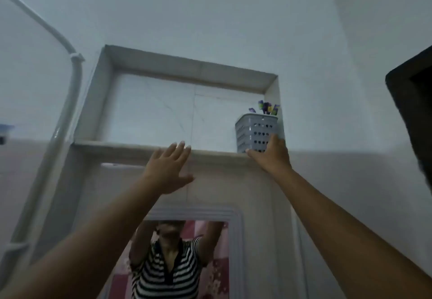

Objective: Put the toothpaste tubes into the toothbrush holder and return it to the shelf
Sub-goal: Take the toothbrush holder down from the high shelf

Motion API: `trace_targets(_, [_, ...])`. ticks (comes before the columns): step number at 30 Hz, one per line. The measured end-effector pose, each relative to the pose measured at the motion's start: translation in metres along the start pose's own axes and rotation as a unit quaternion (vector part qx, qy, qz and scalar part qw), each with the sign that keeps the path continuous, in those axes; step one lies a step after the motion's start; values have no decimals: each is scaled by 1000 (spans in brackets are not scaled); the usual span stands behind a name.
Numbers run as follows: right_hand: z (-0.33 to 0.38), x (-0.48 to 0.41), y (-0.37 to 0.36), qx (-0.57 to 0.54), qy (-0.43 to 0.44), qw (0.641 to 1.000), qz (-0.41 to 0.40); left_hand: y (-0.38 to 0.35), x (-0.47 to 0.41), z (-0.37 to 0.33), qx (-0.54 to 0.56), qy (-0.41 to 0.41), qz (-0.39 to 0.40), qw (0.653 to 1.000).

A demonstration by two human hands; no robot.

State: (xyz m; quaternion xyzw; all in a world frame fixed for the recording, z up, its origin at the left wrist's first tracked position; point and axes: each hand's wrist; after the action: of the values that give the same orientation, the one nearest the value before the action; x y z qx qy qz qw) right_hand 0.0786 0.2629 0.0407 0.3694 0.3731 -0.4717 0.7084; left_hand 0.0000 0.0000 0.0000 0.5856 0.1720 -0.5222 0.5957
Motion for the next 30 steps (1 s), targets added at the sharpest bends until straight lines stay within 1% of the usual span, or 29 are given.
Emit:
trace_targets(4, [0,-21,-8,-32,-94,995,8,-12,0,6,49,12,7,999])
trace_targets(6, [1,-31,-13,-36,-118,992,1,-8,-4,4,64,9,10,998])
trace_targets(12, [10,-43,-28,-28,-133,988,-72,-4,-7,8,56,5,51,997])
trace_targets(15, [15,-41,-26,-84,-133,983,-95,1,-8,7,47,10,68,997])
trace_targets(18, [21,-37,-11,-172,-117,974,-86,12,-10,4,69,23,100,992])
trace_targets(21, [27,-22,12,-257,-112,960,-22,33,-13,-6,108,54,117,986])
trace_targets(22, [30,-11,21,-293,-115,949,8,42,-11,-11,157,65,117,978])
trace_targets(23, [31,2,29,-323,-123,938,36,52,-7,-20,246,69,107,961])
trace_targets(24, [31,17,36,-343,-131,928,61,59,-1,-30,358,65,98,926])
trace_targets(25, [29,35,40,-354,-135,921,91,67,8,-44,469,57,92,876])
trace_targets(26, [26,55,43,-366,-134,913,119,73,19,-58,558,50,88,824])
trace_targets(27, [22,77,44,-384,-135,902,145,76,32,-73,615,46,79,783])
trace_targets(28, [18,101,43,-401,-139,890,168,73,45,-87,651,50,69,754])
trace_targets(30, [7,148,38,-426,-144,868,212,57,74,-109,696,93,28,711])
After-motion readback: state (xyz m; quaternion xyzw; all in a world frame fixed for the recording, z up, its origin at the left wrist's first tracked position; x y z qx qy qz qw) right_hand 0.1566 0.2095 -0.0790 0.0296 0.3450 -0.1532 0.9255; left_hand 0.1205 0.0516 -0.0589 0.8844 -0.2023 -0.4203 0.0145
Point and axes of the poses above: each hand's wrist, its own x-axis away from the middle knuckle, its own y-axis out of the back of the hand, z = x × y, and after that the axes turned 1 degree about y, right-handed
